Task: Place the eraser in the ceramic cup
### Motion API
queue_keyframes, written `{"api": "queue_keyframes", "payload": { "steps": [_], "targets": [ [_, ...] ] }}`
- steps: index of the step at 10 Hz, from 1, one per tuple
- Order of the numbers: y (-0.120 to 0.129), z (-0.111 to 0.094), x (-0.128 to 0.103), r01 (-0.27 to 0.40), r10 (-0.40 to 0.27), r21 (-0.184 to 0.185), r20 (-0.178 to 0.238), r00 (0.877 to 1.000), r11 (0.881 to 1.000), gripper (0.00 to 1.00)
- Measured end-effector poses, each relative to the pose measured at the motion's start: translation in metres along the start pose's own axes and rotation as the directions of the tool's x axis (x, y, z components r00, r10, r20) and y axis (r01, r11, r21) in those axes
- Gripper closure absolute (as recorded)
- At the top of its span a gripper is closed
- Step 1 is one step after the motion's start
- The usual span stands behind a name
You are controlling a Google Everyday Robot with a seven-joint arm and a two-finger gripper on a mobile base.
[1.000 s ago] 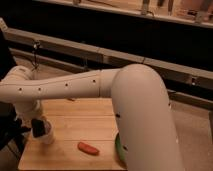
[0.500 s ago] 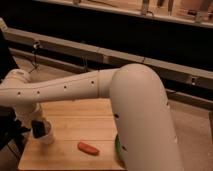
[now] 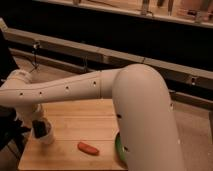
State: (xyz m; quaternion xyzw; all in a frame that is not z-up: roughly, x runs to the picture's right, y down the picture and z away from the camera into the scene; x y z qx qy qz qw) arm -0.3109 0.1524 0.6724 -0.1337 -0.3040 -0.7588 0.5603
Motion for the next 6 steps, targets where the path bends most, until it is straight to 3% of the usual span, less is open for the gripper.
{"api": "queue_keyframes", "payload": {
  "steps": [6],
  "targets": [
    [0.0050,0.0008,0.0010,-0.014,0.014,0.008,-0.002,1.000,1.000,0.20]
  ]
}}
